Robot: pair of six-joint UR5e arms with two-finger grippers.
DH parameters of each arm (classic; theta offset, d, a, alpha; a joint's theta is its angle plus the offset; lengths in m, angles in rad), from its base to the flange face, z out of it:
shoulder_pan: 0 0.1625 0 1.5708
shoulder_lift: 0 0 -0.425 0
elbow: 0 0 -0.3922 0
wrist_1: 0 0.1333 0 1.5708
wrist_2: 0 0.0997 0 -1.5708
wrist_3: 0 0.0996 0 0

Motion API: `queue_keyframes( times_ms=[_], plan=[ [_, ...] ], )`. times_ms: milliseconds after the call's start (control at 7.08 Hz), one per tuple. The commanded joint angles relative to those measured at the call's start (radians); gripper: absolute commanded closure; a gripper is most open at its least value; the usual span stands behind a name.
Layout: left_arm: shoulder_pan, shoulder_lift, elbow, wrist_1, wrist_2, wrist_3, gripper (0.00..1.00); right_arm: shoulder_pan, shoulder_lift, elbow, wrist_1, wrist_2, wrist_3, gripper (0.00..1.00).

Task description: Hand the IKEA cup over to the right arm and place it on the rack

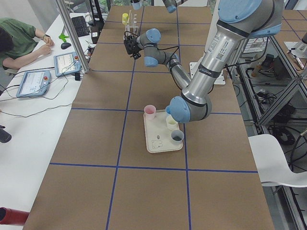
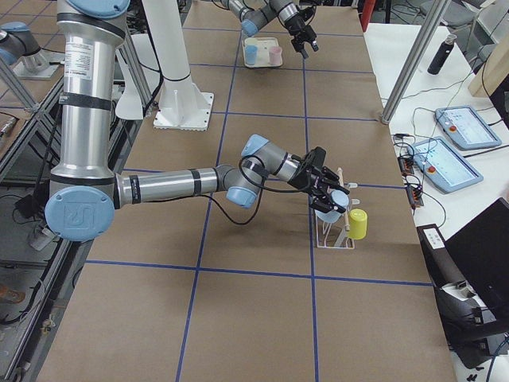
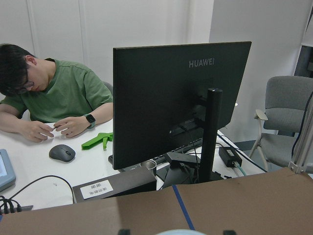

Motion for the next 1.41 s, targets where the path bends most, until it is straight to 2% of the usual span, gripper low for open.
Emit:
queue_keyframes(
  times_ms=[0, 424, 1271],
  plan=[
    [0.000, 0.002, 0.004, -0.001, -0.001, 0.000, 0.00, -0.030, 0.000, -0.025, 0.003, -0.001, 0.005, 1.00],
    [0.003, 0.021, 0.004, -0.009, -0.001, 0.001, 0.00, -0.034, 0.046, -0.102, 0.006, 0.000, -0.002, 1.00],
    [0.003, 0.031, 0.004, -0.013, -0.001, 0.000, 0.00, -0.044, 0.074, -0.106, 0.004, -0.003, -0.008, 1.00]
  ],
)
